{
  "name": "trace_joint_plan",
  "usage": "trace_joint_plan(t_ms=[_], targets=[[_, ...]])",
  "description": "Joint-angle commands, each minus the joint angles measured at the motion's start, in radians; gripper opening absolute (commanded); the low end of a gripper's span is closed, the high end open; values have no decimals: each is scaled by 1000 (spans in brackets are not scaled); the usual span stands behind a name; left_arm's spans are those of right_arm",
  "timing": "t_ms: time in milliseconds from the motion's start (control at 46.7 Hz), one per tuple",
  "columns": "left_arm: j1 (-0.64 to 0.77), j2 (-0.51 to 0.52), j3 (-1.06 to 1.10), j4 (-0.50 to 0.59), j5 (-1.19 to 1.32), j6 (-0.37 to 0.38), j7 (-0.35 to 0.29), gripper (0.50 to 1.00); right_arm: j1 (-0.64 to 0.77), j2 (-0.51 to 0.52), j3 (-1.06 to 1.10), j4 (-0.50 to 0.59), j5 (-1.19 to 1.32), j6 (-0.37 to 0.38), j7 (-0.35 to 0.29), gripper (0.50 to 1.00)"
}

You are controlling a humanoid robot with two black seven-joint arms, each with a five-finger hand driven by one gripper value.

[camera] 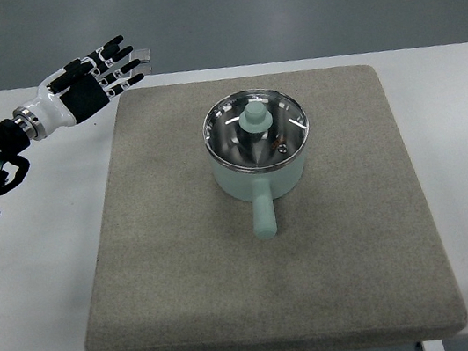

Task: Place lid left of pot with left hand
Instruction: 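Raise the left hand and move it toward the pot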

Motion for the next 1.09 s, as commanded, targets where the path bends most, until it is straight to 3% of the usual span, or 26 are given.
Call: trace_joint_plan(t_ms=[0,257,535,792,1071], targets=[[-7,0,-2,2,-1,18,0,996,0,0,-1,0,1,0,0,924],[-21,6,2,2,39,20,-5,994,0,0,1,0,0,0,0,924],[-52,14,0,-14,352,10,-109,994,0,0,1,0,0,0,0,924],[-127,37,2,-18,653,-2,-113,994,0,0,1,0,0,0,0,924],[-191,78,2,-178,981,-2,-139,994,0,0,-1,0,0,0,0,924]])
